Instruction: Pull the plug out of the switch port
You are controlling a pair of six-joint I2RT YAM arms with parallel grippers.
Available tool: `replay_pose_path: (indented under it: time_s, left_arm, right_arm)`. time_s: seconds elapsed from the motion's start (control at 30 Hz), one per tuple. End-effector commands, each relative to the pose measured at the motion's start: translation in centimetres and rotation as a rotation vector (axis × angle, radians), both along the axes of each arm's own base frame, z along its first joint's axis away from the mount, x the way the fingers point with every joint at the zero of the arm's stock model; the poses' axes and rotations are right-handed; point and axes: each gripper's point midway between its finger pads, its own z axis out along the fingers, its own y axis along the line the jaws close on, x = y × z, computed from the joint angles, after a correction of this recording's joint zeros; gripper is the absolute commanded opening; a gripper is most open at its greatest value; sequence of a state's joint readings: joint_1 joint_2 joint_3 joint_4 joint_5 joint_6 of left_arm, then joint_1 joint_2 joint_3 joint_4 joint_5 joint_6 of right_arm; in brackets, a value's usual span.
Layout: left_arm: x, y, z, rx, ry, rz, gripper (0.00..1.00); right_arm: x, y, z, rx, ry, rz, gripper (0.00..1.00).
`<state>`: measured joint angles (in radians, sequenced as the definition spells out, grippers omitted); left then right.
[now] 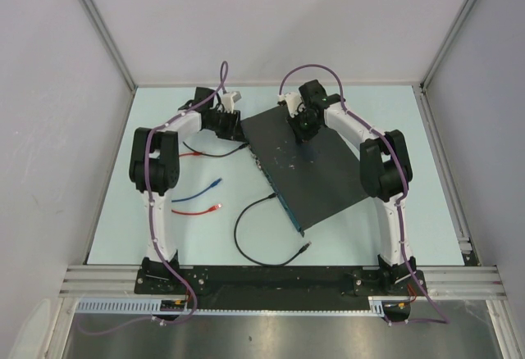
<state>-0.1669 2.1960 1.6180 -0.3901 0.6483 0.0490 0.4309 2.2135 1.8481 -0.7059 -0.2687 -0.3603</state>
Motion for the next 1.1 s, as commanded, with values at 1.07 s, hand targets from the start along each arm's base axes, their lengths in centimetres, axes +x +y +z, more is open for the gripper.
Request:
replay_pose_path:
  time_s: [1.07]
  left_arm:
    - [0.8,-0.3,-0.7,-0.188,0.135,0.035,0.38]
  right_arm:
    - [-3.9,0.4,-9.3,-0.099,0.173,0.045,0.15]
